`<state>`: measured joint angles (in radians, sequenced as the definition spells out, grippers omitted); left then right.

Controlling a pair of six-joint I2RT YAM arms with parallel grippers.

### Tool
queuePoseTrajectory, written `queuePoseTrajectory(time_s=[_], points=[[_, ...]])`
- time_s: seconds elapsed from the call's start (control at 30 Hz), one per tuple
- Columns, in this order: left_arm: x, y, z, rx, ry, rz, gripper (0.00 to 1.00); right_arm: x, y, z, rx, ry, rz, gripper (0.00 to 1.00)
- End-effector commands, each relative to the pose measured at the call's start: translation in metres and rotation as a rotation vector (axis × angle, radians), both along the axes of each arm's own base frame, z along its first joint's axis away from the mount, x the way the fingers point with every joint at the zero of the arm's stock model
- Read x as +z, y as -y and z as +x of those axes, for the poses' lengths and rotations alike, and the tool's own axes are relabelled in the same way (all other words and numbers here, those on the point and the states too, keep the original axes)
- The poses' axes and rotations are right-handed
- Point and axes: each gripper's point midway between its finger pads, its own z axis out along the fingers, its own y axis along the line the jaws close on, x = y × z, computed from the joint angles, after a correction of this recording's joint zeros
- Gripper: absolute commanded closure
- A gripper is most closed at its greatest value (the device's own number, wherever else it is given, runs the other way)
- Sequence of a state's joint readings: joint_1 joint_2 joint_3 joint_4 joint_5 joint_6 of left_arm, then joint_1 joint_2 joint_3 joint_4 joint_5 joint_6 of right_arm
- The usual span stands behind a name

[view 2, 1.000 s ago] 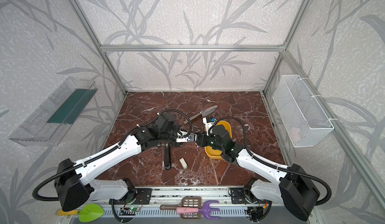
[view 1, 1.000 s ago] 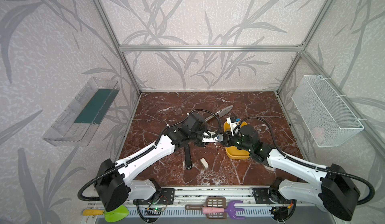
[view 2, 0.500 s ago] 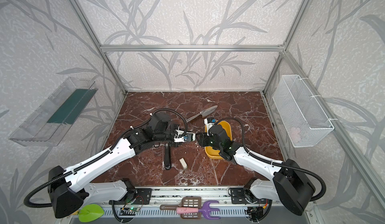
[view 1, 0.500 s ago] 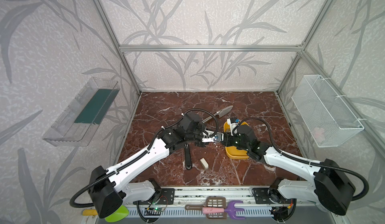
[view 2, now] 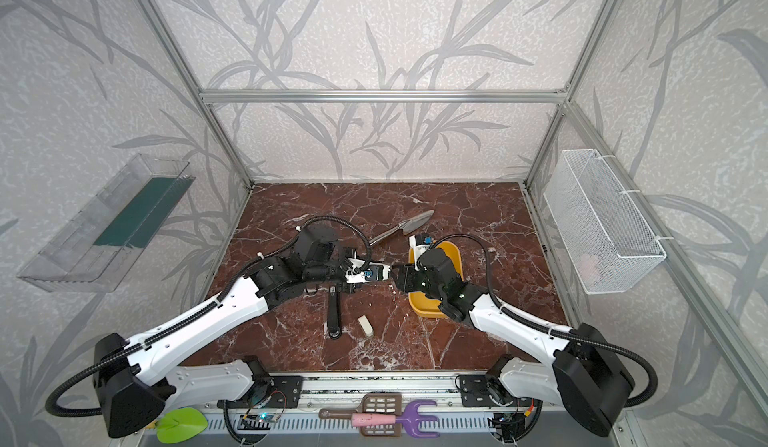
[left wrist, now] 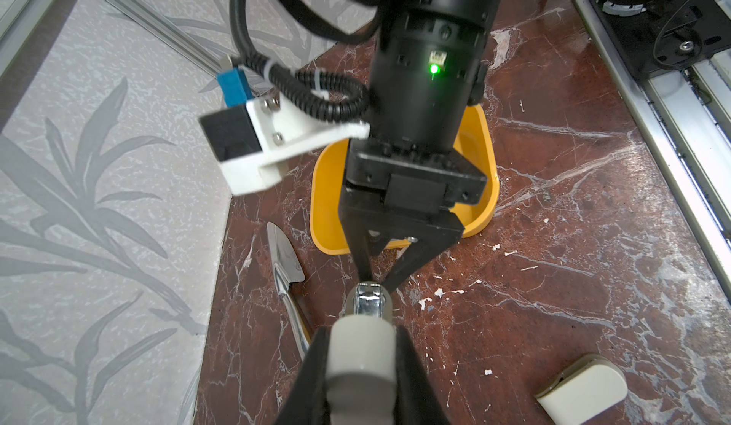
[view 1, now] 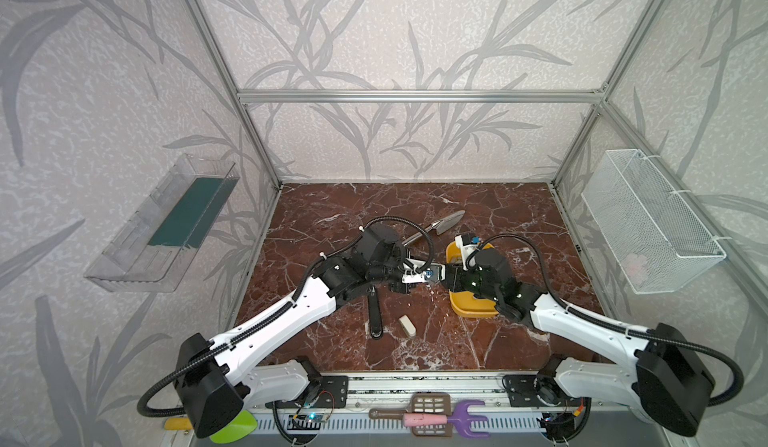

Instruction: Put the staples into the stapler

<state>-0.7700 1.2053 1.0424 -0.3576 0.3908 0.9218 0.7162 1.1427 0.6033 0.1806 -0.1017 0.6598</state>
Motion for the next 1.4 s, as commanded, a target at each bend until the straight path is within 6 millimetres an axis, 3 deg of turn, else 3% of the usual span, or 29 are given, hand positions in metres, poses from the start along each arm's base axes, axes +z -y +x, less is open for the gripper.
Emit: queuePoseTrajectory(time_s=[0.0, 0.2, 0.33, 0.57, 0.8, 1.03, 1.37], points=[[0.005, 0.002, -0.001, -0.012, 0.0, -0.026, 1.0, 0.029, 0.017, 0.0, -0.043, 0.132, 0.004, 0.47], [0.003, 0.003, -0.002, -0.016, -0.027, -0.028, 1.0, 0.083, 0.027, -0.019, -0.003, 0.452, 0.144, 0.45], [0.003, 0.004, -0.004, -0.028, -0.045, -0.03, 1.0, 0.098, 0.031, -0.033, 0.023, 0.536, 0.224, 0.5], [0.002, 0.005, -0.008, -0.046, -0.051, -0.03, 1.0, 0.113, -0.009, -0.048, 0.259, 0.488, 0.26, 0.64], [0.004, 0.005, -0.006, -0.036, -0.052, -0.034, 1.0, 0.092, -0.023, -0.037, 0.277, 0.402, 0.236, 0.71], [0.026, 0.005, 0.002, 0.025, -0.049, -0.104, 1.0, 0.058, -0.033, -0.021, 0.25, 0.295, 0.189, 0.8], [0.042, 0.005, -0.011, -0.019, -0.05, -0.174, 1.0, 0.023, -0.036, -0.004, 0.189, 0.187, 0.089, 0.85]])
